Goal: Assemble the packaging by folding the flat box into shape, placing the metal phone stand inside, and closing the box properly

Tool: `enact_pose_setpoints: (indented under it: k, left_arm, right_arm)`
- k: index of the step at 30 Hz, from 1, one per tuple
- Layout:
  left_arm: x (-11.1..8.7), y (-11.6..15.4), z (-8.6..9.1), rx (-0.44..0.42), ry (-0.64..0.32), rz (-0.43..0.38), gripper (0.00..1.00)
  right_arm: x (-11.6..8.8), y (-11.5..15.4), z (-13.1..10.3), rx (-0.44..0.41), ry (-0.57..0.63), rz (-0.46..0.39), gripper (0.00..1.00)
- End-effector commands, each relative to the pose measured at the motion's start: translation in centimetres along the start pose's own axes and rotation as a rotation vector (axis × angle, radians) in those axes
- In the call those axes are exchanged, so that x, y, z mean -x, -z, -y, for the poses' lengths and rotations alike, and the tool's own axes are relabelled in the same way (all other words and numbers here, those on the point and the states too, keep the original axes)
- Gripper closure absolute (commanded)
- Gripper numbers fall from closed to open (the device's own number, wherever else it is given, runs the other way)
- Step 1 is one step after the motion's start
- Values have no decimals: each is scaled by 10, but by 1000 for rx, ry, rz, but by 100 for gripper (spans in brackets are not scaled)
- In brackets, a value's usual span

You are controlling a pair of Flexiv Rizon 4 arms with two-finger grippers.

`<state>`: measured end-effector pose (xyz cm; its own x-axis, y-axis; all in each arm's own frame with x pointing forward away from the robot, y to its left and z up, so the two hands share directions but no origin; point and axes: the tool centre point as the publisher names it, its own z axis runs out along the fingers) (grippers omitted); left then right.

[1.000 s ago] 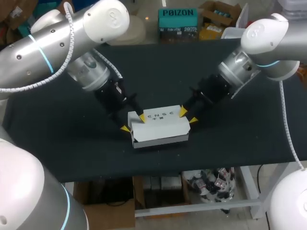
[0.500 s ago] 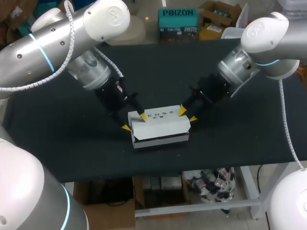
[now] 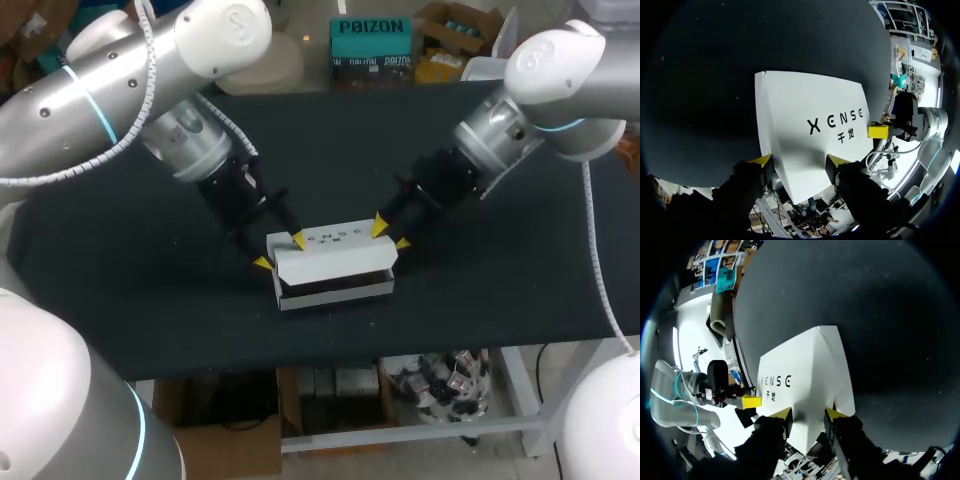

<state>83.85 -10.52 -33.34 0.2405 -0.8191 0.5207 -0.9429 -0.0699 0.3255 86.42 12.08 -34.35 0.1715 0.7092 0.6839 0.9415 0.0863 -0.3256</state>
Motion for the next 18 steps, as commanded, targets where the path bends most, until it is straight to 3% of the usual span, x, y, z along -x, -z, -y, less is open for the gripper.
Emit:
enact_pose_setpoints:
  k: [1, 18]
  left_arm:
    - [-6, 0, 6, 19, 1, 0, 33]
    - [-9, 6, 10, 41, 13, -11, 36]
  right_arm:
    - [-5, -1, -2, -10, -2, 0, 57]
    - [-11, 0, -2, -15, -11, -3, 57]
